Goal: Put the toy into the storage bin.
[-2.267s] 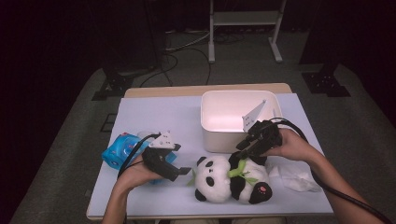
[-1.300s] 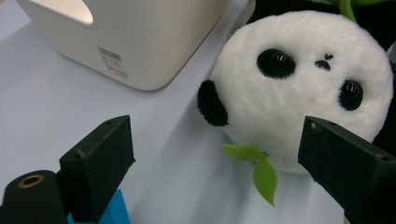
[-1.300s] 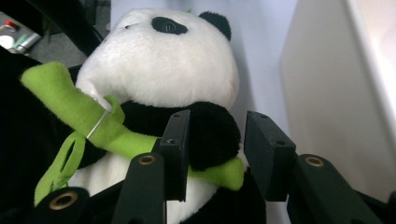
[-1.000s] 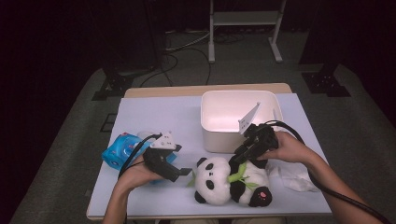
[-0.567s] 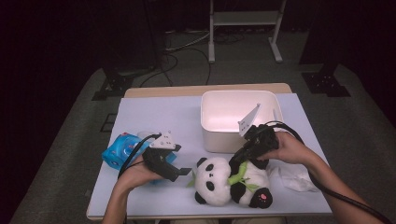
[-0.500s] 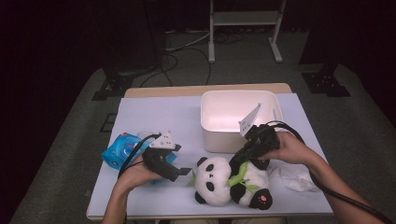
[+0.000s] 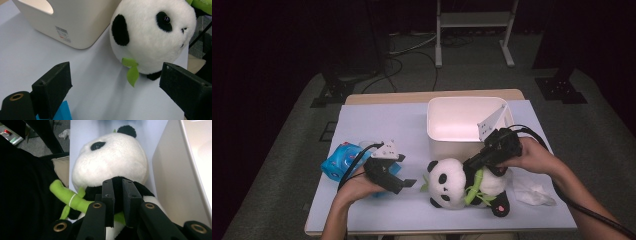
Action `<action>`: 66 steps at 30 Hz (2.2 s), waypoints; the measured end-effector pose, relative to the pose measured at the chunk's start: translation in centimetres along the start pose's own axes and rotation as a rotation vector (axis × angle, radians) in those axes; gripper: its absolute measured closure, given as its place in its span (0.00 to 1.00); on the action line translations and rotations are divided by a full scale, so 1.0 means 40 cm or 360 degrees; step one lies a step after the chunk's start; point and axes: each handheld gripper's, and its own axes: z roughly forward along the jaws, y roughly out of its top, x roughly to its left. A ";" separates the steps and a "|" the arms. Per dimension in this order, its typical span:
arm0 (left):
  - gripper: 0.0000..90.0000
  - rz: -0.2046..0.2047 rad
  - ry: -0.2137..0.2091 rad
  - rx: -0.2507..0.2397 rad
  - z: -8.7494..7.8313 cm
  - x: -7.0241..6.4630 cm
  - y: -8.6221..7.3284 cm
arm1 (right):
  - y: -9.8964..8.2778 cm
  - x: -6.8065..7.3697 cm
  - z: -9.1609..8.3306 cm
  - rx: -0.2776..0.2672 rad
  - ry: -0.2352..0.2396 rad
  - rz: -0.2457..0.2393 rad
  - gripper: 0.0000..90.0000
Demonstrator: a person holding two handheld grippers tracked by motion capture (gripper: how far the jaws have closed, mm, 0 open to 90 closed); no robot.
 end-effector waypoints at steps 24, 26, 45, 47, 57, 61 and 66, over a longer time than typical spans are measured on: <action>0.11 0.0001 0.0001 0.0005 -0.004 0.005 -0.003 | 0.038 0.030 -0.084 -0.0024 -0.0070 -0.0060 0.90; 0.11 -0.0003 0.0002 0.0002 -0.005 0.006 -0.003 | 0.041 0.031 -0.091 -0.0024 -0.0078 -0.0066 0.90; 0.11 -0.0027 -0.0004 0.0006 -0.003 0.016 -0.013 | 0.096 0.040 -0.168 -0.0017 -0.0160 -0.0129 0.90; 0.11 -0.0028 -0.0002 0.0005 -0.003 0.017 -0.013 | 0.105 0.043 -0.184 -0.0018 -0.0182 -0.0134 0.90; 0.11 -0.0048 -0.0001 -0.0008 -0.005 0.020 -0.015 | 0.149 0.037 -0.264 -0.0039 -0.0301 -0.0171 0.90; 0.11 -0.0051 0.0003 -0.0017 -0.009 0.025 -0.018 | 0.163 0.020 -0.289 -0.0040 -0.0332 -0.0162 0.90; 0.11 -0.0065 0.0003 -0.0017 -0.011 0.029 -0.021 | 0.181 -0.006 -0.312 -0.0039 -0.0363 -0.0159 0.90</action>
